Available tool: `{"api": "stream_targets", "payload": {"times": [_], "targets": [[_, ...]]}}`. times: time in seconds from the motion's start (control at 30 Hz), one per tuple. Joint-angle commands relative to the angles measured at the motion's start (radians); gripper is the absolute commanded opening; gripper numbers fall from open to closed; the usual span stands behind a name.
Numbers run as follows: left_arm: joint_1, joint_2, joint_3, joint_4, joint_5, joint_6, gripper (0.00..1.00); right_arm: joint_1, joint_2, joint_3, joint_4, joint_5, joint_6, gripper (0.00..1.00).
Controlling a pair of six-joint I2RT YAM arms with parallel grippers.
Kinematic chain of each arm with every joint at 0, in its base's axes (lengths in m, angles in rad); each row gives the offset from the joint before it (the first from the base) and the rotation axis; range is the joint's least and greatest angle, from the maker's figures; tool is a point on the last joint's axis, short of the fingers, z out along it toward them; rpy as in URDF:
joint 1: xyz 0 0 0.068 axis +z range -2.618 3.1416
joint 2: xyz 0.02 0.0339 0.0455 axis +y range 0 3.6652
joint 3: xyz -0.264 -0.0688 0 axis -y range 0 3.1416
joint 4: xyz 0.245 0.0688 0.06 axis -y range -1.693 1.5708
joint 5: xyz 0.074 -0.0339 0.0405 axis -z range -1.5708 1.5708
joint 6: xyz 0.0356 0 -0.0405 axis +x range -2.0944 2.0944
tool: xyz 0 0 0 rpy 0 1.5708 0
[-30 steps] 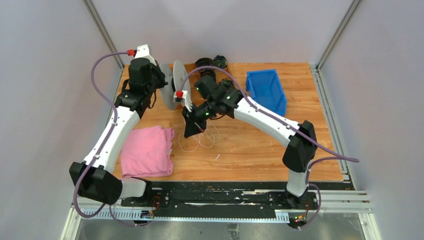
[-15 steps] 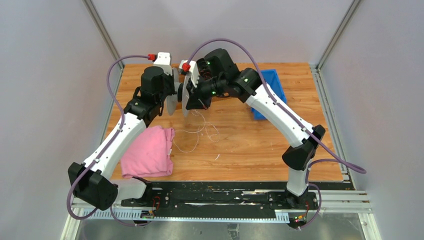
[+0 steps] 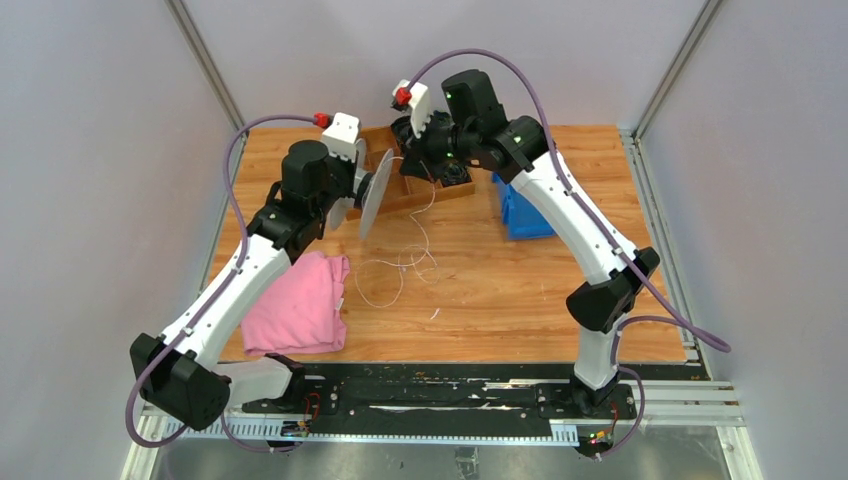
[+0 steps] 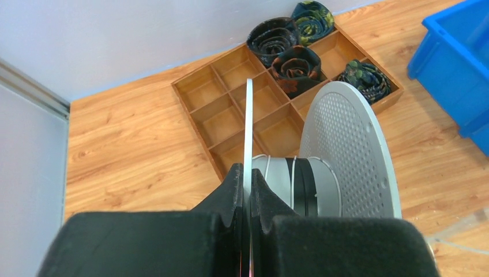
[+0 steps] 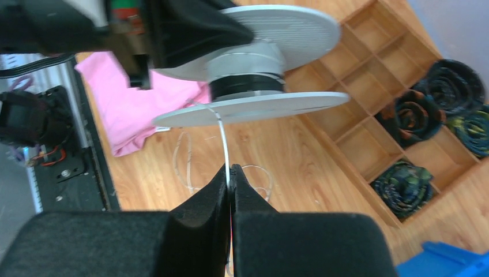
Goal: Wrap the cables
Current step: Wrap the cable around the cable reel.
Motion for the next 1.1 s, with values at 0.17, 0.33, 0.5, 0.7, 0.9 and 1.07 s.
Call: {"api": "stream_targets", "payload": {"times": [0.17,0.33,0.5,0.7,0.9,1.07], "targets": [[-0.008,-0.052,0.009,0.046,0.078,0.001,0.0,-0.089,0.077,0.072,0.08,0.091,-0.07,0.0],[-0.008,-0.056,0.017,0.024,0.11,-0.041,0.0,-0.125,0.168,0.13,0.096,0.098,-0.078,0.01],[-0.008,-0.054,0.031,0.003,0.112,-0.09,0.0,-0.157,0.227,0.147,0.123,0.096,-0.085,0.01],[-0.008,-0.047,0.068,-0.032,0.126,-0.145,0.0,-0.196,0.272,0.122,0.142,0.081,-0.086,0.01],[-0.005,-0.044,0.1,-0.054,0.161,-0.187,0.0,-0.227,0.283,0.044,0.171,0.055,-0.08,0.01],[0.002,-0.043,0.119,-0.062,0.198,-0.212,0.0,-0.244,0.289,-0.034,0.182,0.005,-0.081,0.01]]}}
